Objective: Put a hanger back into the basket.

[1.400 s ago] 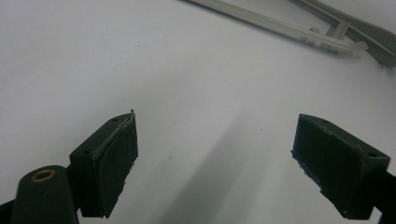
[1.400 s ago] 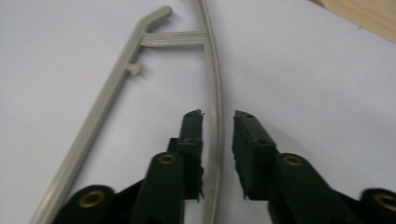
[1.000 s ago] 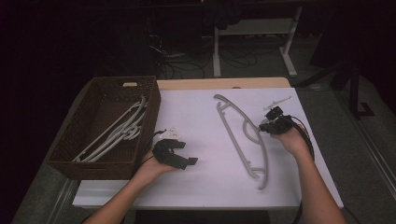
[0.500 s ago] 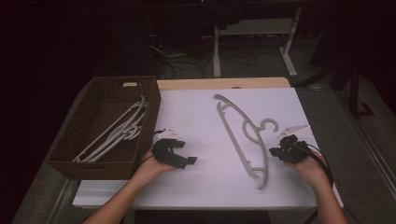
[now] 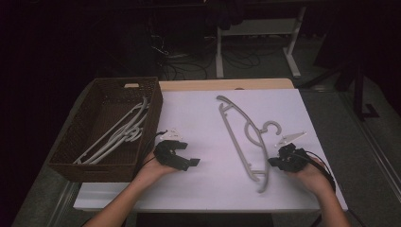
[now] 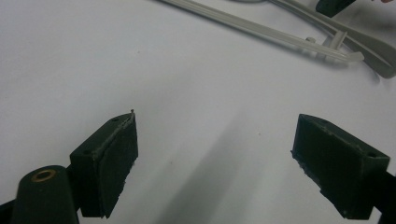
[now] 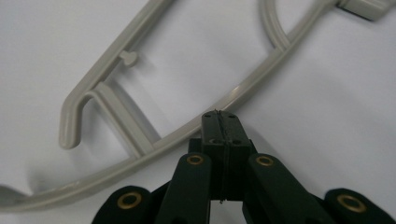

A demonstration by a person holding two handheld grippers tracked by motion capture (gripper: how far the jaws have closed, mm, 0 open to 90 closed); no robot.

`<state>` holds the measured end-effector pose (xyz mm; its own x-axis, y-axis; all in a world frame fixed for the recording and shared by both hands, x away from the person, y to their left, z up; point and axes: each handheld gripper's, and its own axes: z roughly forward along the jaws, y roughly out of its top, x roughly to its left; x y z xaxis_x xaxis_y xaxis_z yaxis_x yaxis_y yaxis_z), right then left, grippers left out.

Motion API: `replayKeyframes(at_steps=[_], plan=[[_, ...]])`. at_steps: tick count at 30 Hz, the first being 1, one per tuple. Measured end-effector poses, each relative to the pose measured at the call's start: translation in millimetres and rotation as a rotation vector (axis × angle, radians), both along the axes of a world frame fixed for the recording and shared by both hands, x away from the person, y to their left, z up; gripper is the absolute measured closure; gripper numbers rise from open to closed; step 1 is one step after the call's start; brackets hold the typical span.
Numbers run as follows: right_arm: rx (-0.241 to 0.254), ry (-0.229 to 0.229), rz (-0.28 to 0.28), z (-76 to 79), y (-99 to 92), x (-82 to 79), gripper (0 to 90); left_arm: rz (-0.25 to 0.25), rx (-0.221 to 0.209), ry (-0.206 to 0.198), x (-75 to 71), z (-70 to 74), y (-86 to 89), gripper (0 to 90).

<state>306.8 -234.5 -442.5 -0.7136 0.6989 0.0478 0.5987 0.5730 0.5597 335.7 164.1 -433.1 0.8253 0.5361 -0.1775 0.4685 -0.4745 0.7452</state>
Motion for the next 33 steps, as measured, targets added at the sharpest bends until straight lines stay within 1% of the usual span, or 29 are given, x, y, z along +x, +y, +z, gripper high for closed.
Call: replayKeyframes(at_steps=[2,6,10,14,17,22,25,28,31,33], plan=[[0.008,0.007,0.028,-0.3,4.4,-0.6,88.8,0.003,0.000,0.000,-0.1,0.4,0.4,14.4],[0.042,0.026,0.084,-1.5,16.7,-2.0,88.8,0.007,-0.003,-0.006,-0.2,1.8,1.2,14.4],[0.075,0.028,0.155,-2.2,36.2,-2.5,88.8,0.013,-0.004,-0.010,0.1,2.6,1.9,14.4],[0.108,0.034,0.210,-3.3,55.8,-1.0,88.8,0.017,-0.006,-0.012,0.0,3.5,1.9,14.4],[0.116,0.041,0.254,-3.5,73.8,0.5,88.8,0.020,-0.007,-0.015,-0.1,3.9,2.4,14.4],[0.127,0.037,0.335,-4.2,110.3,3.8,88.8,0.024,-0.009,-0.016,-0.2,4.7,2.9,14.4],[0.132,0.021,0.385,-5.3,134.3,5.2,88.8,0.028,-0.008,-0.018,0.0,4.9,3.3,14.4],[0.137,0.010,0.424,-6.8,154.8,6.6,88.9,0.029,-0.007,-0.021,0.1,5.6,3.8,14.4],[0.138,0.006,0.441,-7.7,169.6,8.8,88.9,0.030,-0.006,-0.021,0.0,6.0,4.3,14.4],[0.139,0.004,0.446,-7.3,172.5,9.8,88.8,0.028,-0.007,-0.021,-0.3,6.1,4.4,14.4]])
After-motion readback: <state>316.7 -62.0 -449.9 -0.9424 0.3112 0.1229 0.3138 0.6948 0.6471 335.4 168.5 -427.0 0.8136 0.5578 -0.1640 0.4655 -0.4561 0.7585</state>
